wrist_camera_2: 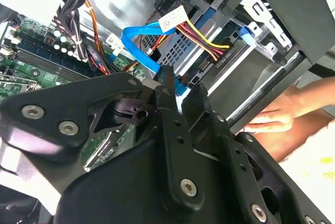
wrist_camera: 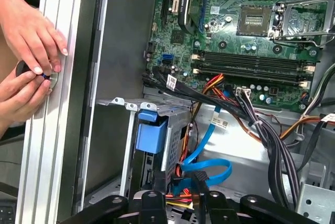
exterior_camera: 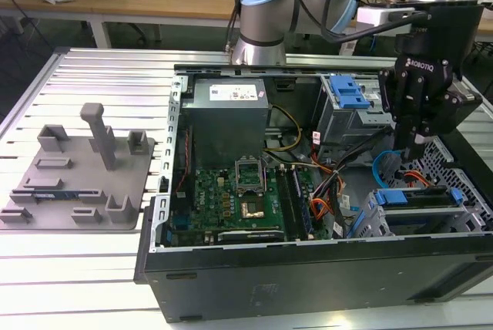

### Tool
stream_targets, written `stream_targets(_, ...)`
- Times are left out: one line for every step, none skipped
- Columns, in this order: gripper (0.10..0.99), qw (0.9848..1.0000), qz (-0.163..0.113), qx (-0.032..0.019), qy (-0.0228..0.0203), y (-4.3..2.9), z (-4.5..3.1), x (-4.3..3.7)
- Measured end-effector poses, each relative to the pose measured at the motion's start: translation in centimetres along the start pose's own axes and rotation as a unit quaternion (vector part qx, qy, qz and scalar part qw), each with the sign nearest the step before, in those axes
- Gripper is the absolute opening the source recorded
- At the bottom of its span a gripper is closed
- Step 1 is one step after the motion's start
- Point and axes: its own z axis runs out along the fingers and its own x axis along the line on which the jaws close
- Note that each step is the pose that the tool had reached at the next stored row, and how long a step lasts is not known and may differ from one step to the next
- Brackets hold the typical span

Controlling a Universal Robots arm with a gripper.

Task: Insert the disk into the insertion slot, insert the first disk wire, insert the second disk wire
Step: 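Insert the second disk wire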

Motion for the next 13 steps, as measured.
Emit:
stream_targets(0.333, 1.0, 0.0, -0.0001, 0.0004, -0.01, 0.03, -0.01)
stream_targets(0.333, 1.0, 0.0, -0.0001, 0.0008, -0.01, 0.06, -0.02)
stream_targets(0.333, 1.0, 0.0, -0.0002, 0.0015, -0.01, 0.1, -0.04)
stream_targets(0.333, 1.0, 0.0, -0.0003, 0.002, -0.01, 0.13, -0.05)
stream_targets(0.251, 1.0, 0.0, -0.0004, 0.0025, -0.01, 0.16, -0.06)
stream_targets(0.161, 1.0, 0.0, -0.0004, 0.0028, -0.01, 0.18, -0.07)
stream_targets(0.161, 1.0, 0.0, -0.0004, 0.0028, -0.01, 0.19, -0.07)
stream_targets(0.161, 1.0, -0.003, -0.0069, 0.0012, -0.33, 0.24, 0.0)
stream_targets(0.161, 0.9999, -0.006, -0.0155, -0.0007, -0.55, 0.24, 0.05)
stream_targets(0.161, 0.9997, -0.009, -0.0226, -0.0024, -0.74, 0.26, 0.09)
stream_targets(0.161, 0.9993, -0.013, -0.0349, -0.0067, -1.03, 0.29, 0.15)
stream_targets(0.161, 0.9992, -0.014, -0.0367, -0.0096, -1.12, 0.29, 0.17)
stream_targets(0.161, 0.9992, -0.012, -0.0368, -0.0118, -1.12, 0.28, 0.17)
